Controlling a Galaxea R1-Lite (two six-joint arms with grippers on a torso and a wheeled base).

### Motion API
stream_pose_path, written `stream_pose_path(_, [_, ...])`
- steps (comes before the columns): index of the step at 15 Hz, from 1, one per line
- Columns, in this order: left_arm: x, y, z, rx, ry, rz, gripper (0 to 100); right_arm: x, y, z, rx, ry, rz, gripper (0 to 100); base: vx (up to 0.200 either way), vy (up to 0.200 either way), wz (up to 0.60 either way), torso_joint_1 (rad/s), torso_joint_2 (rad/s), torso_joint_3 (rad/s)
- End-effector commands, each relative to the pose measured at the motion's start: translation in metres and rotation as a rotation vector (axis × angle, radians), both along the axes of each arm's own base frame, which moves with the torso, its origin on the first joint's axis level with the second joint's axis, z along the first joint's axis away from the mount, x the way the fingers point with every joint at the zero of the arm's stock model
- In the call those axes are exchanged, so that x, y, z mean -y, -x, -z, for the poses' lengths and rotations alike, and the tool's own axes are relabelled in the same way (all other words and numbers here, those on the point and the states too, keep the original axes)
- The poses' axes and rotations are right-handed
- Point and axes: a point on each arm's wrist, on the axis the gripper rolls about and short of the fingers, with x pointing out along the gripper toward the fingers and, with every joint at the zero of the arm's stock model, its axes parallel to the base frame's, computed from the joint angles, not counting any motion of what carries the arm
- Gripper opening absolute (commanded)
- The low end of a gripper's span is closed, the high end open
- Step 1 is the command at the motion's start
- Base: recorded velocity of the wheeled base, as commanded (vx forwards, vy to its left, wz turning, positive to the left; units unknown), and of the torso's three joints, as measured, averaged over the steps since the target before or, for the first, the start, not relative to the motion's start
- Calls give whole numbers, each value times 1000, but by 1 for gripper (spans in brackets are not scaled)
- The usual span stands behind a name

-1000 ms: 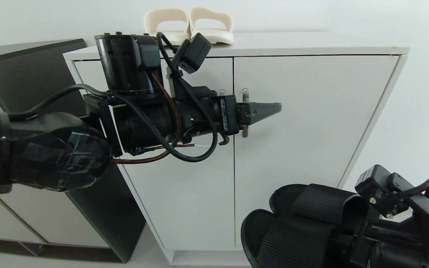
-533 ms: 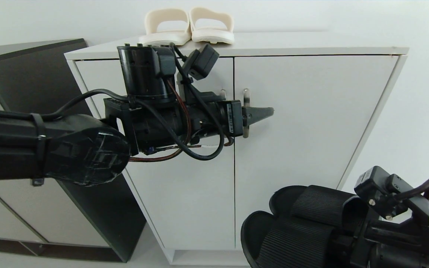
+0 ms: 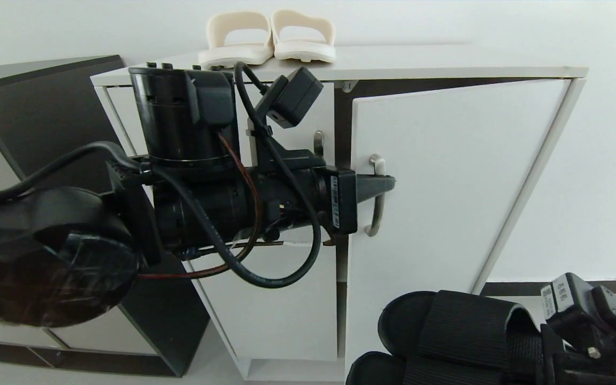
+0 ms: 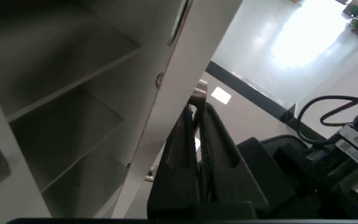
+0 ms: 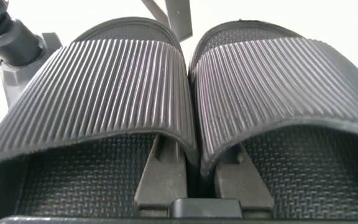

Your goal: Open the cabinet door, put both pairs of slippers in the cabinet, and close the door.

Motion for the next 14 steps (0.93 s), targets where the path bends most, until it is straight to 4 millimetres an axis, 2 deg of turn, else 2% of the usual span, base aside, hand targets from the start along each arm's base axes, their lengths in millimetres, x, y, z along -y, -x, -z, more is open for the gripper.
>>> stream_pose_path(1, [-8, 24, -9, 24, 20, -4, 0, 4, 3, -2, 12, -15, -4, 0, 0, 0, 0, 0, 0, 0])
stream_pose_path(3, [-24, 50, -15, 47, 31, 8, 0, 3, 3, -3, 12, -16, -4, 0, 0, 0, 0, 0, 0, 0])
stream_pose_path(6, [-45, 67, -17, 63, 47, 0, 0, 3, 3, -2, 10, -13, -4, 0, 0, 0, 0, 0, 0, 0])
stream_pose_path(8, [-50, 57, -13, 49, 33, -39, 0, 2, 5, -3, 9, -13, -19, 0, 0, 0, 0, 0, 0, 0])
stream_pose_path(14, [-17, 10, 12, -26, -33, -71, 0, 4, 7, -5, -43, 65, -9, 0, 0, 0, 0, 0, 0, 0])
